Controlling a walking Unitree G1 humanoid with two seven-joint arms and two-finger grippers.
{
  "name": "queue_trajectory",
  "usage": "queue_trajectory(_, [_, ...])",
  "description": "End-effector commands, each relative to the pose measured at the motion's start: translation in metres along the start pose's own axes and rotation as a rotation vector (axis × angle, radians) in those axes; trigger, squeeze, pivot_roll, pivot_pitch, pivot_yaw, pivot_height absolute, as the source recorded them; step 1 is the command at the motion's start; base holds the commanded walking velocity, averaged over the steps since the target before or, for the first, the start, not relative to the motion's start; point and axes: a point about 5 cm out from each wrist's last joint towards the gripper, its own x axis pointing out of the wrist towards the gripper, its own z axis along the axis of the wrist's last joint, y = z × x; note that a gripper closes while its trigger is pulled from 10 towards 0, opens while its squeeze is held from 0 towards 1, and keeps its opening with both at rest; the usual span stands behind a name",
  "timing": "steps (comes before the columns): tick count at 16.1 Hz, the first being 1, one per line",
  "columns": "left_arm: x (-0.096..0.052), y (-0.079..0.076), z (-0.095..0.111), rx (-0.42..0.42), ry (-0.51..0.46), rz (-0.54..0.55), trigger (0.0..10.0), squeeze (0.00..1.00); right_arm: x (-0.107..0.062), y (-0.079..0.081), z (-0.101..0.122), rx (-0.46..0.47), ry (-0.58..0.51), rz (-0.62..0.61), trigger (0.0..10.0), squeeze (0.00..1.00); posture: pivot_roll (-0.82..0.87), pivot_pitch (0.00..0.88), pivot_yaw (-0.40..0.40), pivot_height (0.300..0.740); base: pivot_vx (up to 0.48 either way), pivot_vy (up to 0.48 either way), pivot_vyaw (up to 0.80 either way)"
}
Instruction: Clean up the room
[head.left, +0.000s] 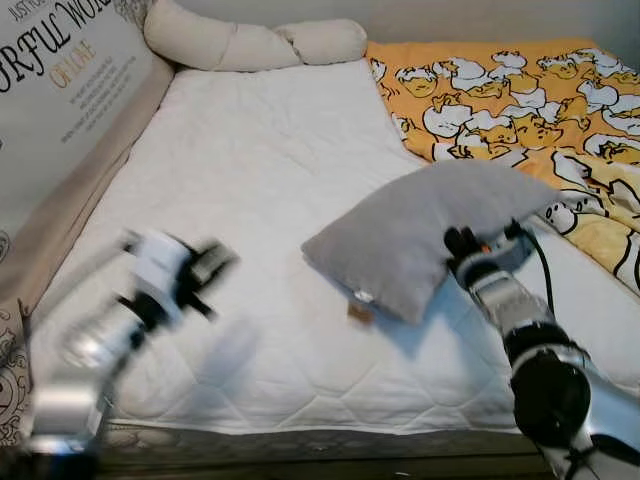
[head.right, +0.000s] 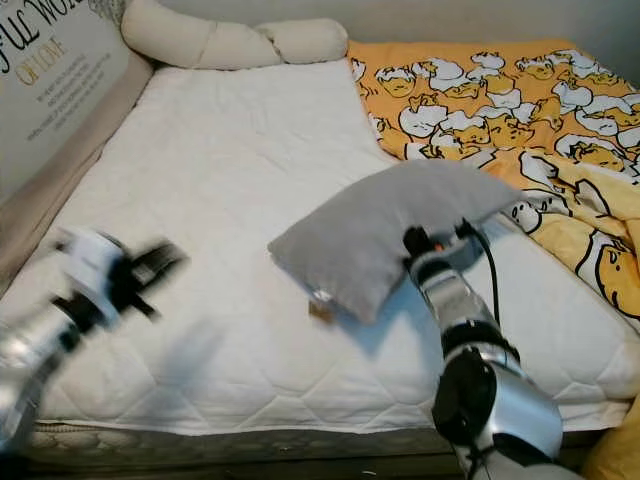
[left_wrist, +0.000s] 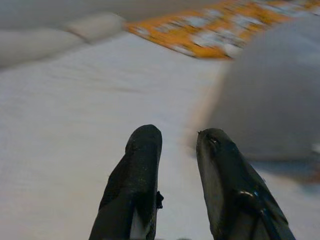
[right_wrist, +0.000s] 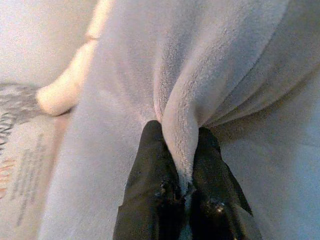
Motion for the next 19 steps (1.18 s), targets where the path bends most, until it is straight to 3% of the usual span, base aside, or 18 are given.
queue_trajectory(1, [-0.004,0.014,0.007,0.001,-0.024,0.059,10.0,0.0,0.007,0.024,0.004,-0.019,0.003,0.083,0.0,0.0,0.06,0.0,0.044,0.74,0.0,0.0,0.0])
queue_trajectory(5, [-0.011,0.022,0.004,-0.014,0.049,0.075,10.0,0.0,0.019,0.096,0.003,-0.034,0.067,0.322,0.0,0.0,0.08,0.0,0.04,0.74,0.0,0.0,0.0])
queue_trajectory(6, [-0.011,0.022,0.004,-0.011,0.057,0.075,10.0,0.0,0.019,0.108,0.003,-0.024,0.08,0.363,0.0,0.0,0.08,0.0,0.04,0.74,0.0,0.0,0.0])
queue_trajectory(8, [-0.01,0.024,0.006,0.0,0.05,0.076,10.0,0.0,0.015,0.152,0.005,-0.03,0.124,0.566,0.0,0.0,0.09,0.0,0.037,0.74,0.0,0.0,0.0])
queue_trajectory(10, [-0.007,0.03,0.012,-0.031,0.028,0.117,10.0,0.0,0.002,0.172,0.01,-0.046,0.182,0.698,0.0,0.0,0.09,0.0,0.035,0.74,0.0,0.0,0.0])
queue_trajectory(11, [-0.007,0.032,0.015,-0.043,0.017,0.13,10.0,0.0,-0.004,0.174,0.012,-0.042,0.201,0.731,0.0,0.0,0.09,0.0,0.038,0.74,0.0,0.0,0.0])
queue_trajectory(12, [-0.005,0.035,0.018,-0.056,-0.002,0.145,10.0,0.0,-0.012,0.172,0.015,-0.036,0.226,0.759,0.0,0.0,0.08,0.0,0.042,0.74,0.0,0.0,0.0])
queue_trajectory(14, [-0.004,0.04,0.023,-0.097,-0.033,0.172,10.0,0.0,-0.022,0.153,0.012,-0.048,0.285,0.774,0.0,0.0,0.07,0.0,0.051,0.74,0.0,0.0,0.0])
queue_trajectory(15, [0.001,0.046,0.023,-0.151,-0.04,0.208,10.0,0.0,-0.021,0.107,-0.007,-0.157,0.382,0.653,0.0,0.0,0.06,0.0,0.06,0.74,0.0,0.0,0.0])
queue_trajectory(16, [0.004,0.047,0.022,-0.169,-0.038,0.218,10.0,0.0,-0.02,0.085,-0.017,-0.212,0.414,0.574,0.0,0.0,0.06,0.0,0.062,0.74,0.0,0.0,0.0])
queue_trajectory(17, [0.012,0.047,0.015,-0.17,-0.004,0.232,10.0,0.0,-0.02,0.045,-0.034,-0.305,0.462,0.423,0.0,0.0,0.05,0.0,0.067,0.74,0.0,0.0,0.0])
queue_trajectory(18, [0.02,0.045,0.007,-0.17,0.036,0.236,10.0,0.0,-0.021,0.024,-0.044,-0.334,0.477,0.338,0.0,0.0,0.05,0.0,0.069,0.74,0.0,0.0,0.0])
queue_trajectory(19, [0.027,0.042,0.0,-0.162,0.063,0.233,10.0,0.0,-0.021,0.013,-0.049,-0.341,0.476,0.293,0.0,0.0,0.05,0.0,0.069,0.74,0.0,0.0,0.0])
